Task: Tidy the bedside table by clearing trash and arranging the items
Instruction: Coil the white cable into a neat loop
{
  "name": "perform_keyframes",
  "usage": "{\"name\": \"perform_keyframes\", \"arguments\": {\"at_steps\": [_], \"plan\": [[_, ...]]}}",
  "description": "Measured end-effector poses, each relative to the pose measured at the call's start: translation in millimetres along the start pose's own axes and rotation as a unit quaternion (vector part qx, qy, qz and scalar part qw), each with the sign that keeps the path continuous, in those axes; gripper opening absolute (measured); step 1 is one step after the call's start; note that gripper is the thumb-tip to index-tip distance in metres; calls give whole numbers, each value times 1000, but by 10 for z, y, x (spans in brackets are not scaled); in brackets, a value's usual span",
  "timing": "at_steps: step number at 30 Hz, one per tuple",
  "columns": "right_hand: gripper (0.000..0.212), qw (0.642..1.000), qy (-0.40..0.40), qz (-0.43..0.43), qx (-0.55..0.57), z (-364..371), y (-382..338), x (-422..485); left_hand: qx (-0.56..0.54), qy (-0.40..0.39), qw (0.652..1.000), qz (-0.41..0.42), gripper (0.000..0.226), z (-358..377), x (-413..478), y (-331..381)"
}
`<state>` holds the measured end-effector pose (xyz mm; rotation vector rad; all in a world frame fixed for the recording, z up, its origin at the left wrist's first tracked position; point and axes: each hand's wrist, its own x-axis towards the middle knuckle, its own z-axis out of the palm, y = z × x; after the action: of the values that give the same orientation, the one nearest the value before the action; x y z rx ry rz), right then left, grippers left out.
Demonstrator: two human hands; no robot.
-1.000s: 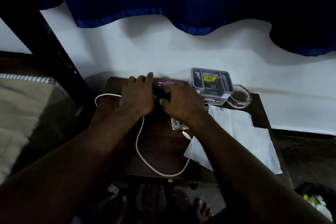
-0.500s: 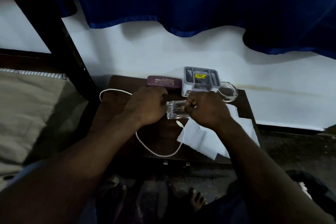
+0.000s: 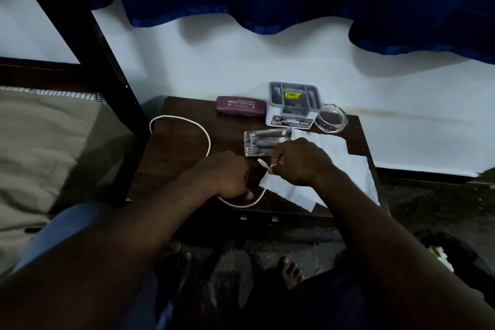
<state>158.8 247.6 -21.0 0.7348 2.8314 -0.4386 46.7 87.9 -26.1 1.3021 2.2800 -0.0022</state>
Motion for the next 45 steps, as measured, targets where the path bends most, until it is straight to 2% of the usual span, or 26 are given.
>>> {"name": "perform_keyframes", "arguments": {"at_steps": [2,4,9,17,24,26,28,32,35,37,39,41,43,45], "plan": [[11,1000,1,1,3,-20,9,28,16,-42,999,17,53,89,-26,55],[11,1000,-10,8,7,-27,22,64,43,-54,997,25,55,187,-64,94],[15,999,-40,8,-10,9,7,125,85,-3,996,24,28,255,-130,90],[24,998,-56,14,-26,56,-71,162,158,-48,986,29,27,20,-288,11],[27,997,-69,33,-20,104,-74,178,155,-58,984,72,19,-109,-399,-297],[27,997,-66,33,-17,112,-66,182,109,-60,990,72,10,-208,-426,-476],[26,997,-68,31,-11,111,-65,180,41,-58,995,73,11,-295,-459,-630],[17,999,-48,-2,12,57,-147,164,-82,22,993,77,11,-339,-496,-746],[12,992,-17,-55,115,-3,-274,110,-134,70,984,91,12,-334,-510,-722],[25,981,-2,-104,165,-25,-377,35,-181,101,972,111,12,-336,-535,-714],[31,972,15,-145,183,-29,-494,-65,-264,115,949,126,15,-339,-570,-703],[24,972,54,-157,169,-17,-613,-173,-378,147,906,124,14,-323,-592,-670],[17,975,89,-123,163,12,-716,-264,-480,202,849,90,12,-290,-571,-644],[22,971,77,-78,214,53,-798,-337,-511,257,819,51,11,-260,-525,-647]]}}
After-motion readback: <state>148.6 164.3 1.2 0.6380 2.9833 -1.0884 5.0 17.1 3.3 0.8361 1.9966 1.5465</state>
